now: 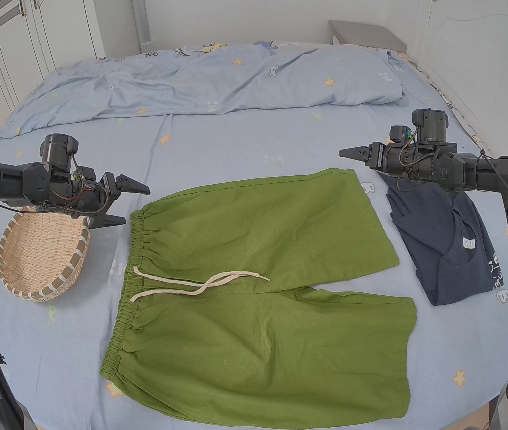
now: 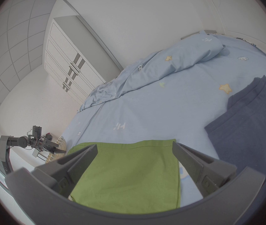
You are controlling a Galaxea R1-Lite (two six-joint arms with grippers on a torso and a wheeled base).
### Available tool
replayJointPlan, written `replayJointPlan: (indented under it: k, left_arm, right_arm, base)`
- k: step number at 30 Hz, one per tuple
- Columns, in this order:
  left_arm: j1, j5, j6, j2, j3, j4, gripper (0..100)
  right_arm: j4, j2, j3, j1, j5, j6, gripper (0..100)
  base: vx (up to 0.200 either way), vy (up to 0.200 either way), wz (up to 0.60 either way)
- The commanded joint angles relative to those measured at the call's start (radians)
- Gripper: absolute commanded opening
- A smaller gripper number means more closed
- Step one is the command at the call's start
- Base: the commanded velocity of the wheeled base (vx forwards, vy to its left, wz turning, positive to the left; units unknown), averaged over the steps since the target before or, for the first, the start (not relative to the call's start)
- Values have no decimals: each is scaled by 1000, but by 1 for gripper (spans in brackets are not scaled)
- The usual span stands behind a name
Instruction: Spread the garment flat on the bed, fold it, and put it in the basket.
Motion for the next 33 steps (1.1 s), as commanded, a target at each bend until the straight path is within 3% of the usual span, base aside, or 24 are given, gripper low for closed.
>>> replayJointPlan:
  k: [1, 5, 8, 11, 13, 16, 21, 25, 33]
  left_arm:
    - [-11, -2, -3, -56, 23, 3, 100]
    - [-22, -3, -5, -91, 55, 3, 100]
    - [-62, -5, -5, -154, 146, 1, 100]
    - [-81, -6, -9, -183, 204, 1, 100]
    - [-117, -11, -11, -227, 313, 0, 100]
    - [-155, -12, -11, -280, 424, -3, 100]
    - [-187, -14, -11, -370, 594, -43, 100]
    - [-249, -14, -18, -402, 698, -115, 100]
    - [-333, -9, -61, -373, 766, -235, 100]
  right_arm:
    - [0, -53, 52, -24, 2, 0, 100]
    - [0, -123, 154, -35, 2, 0, 100]
    - [-13, -325, 470, -40, 2, -1, 100]
    - [-21, -409, 619, -41, 4, -3, 100]
    - [-61, -517, 828, -38, 5, -1, 100]
    - [-101, -584, 981, -37, 5, 8, 100]
    - [-108, -687, 1167, -38, 27, 45, 100]
    - [-108, -741, 1270, -21, 111, 43, 100]
    - [-177, -701, 1375, 55, 130, 34, 100]
  base:
    - [0, 0, 0]
    - [0, 0, 0]
    - [0, 0, 0]
    - [0, 0, 0]
    - [0, 0, 0]
    - [0, 0, 0]
    - [0, 0, 0]
    - [0, 0, 0]
    - [0, 0, 0]
